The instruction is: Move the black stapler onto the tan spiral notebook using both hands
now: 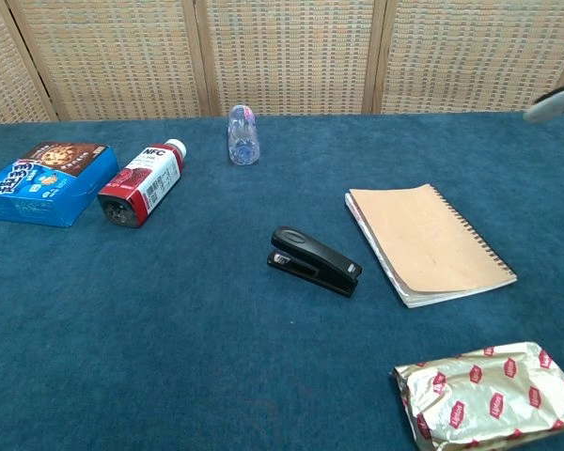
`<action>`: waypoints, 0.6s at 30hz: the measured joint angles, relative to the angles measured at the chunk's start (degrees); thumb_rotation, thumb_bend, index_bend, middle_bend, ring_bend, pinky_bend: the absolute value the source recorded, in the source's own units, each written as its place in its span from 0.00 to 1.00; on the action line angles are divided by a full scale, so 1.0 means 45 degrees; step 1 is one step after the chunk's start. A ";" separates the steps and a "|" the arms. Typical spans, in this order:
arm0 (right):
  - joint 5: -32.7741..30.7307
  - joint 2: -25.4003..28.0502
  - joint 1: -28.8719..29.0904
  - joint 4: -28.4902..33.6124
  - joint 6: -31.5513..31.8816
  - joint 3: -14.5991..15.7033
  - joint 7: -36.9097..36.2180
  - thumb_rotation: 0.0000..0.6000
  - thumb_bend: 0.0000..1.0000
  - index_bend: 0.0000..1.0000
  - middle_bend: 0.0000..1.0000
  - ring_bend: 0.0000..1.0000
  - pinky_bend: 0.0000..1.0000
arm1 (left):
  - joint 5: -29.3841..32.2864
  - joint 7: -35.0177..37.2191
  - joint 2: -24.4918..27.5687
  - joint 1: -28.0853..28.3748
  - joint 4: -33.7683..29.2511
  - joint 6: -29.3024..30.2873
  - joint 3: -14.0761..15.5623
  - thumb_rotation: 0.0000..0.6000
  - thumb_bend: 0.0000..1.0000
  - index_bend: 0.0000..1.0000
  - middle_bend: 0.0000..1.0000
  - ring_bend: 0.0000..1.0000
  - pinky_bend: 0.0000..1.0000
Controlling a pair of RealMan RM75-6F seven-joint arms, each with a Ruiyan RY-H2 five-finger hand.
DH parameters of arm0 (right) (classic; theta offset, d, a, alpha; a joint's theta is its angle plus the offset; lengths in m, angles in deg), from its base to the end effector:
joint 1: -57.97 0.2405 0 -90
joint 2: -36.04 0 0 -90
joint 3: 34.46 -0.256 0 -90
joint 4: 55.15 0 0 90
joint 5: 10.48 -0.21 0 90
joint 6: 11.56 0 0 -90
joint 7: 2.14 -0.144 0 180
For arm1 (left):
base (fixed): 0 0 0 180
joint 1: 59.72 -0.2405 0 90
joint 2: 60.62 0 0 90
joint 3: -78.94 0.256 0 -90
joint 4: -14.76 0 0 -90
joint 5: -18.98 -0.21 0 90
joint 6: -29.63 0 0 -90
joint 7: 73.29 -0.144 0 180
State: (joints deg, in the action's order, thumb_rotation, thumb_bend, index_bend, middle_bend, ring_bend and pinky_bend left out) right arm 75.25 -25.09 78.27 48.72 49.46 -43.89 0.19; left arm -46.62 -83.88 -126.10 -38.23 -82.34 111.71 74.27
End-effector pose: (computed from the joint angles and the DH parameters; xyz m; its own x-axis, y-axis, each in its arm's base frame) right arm -0.2171 -0.2603 0.1176 0.3651 -0.2275 0.9028 -0.9053 -0.3130 0.2872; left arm -0.2742 0.2677 0.1554 0.4187 -0.0371 0.9074 0.9073 0.0590 -0.4162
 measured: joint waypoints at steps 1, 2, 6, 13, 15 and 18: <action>-0.0210 -0.0150 0.0518 0.0043 -0.0578 -0.0145 0.0130 1.00 0.00 0.00 0.00 0.00 0.00 | -0.0088 0.0042 -0.0037 -0.0045 0.0099 -0.0013 0.0022 1.00 0.03 0.00 0.00 0.00 0.00; -0.0401 -0.0295 0.0895 0.0061 -0.0986 -0.0256 0.0251 1.00 0.00 0.00 0.00 0.00 0.00 | -0.0182 0.0072 -0.0059 -0.0075 0.0146 -0.0015 0.0033 1.00 0.03 0.00 0.00 0.00 0.00; -0.1587 -0.1178 0.2299 -0.0124 -0.2409 -0.0693 0.0860 1.00 0.00 0.00 0.00 0.00 0.00 | -0.0559 0.0256 -0.0081 -0.0228 0.0181 0.0146 0.0006 1.00 0.03 0.00 0.00 0.00 0.00; -0.5342 -0.3049 0.4453 -0.1253 -0.4153 -0.1160 0.2587 1.00 0.00 0.00 0.00 0.00 0.00 | -0.0669 0.0650 0.0094 -0.0410 0.0104 -0.0066 -0.0202 1.00 0.04 0.00 0.00 0.00 0.00; -0.6397 -0.3569 0.5053 -0.1559 -0.4300 -0.1164 0.3244 1.00 0.00 0.00 0.00 0.00 0.00 | -0.0715 0.0739 0.0149 -0.0464 0.0042 -0.0092 -0.0254 1.00 0.04 0.00 0.00 0.00 0.00; -0.7990 -0.4523 0.6014 -0.2118 -0.4321 -0.1074 0.4417 1.00 0.00 0.00 0.00 0.00 0.00 | -0.0802 0.0854 0.0240 -0.0529 -0.0058 -0.0175 -0.0313 1.00 0.04 0.00 0.00 0.00 0.00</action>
State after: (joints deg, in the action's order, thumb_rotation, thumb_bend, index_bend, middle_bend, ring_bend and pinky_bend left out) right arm 39.29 -45.44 105.33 39.19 30.02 -48.73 20.07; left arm -50.23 -80.03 -125.02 -40.61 -82.61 110.92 72.86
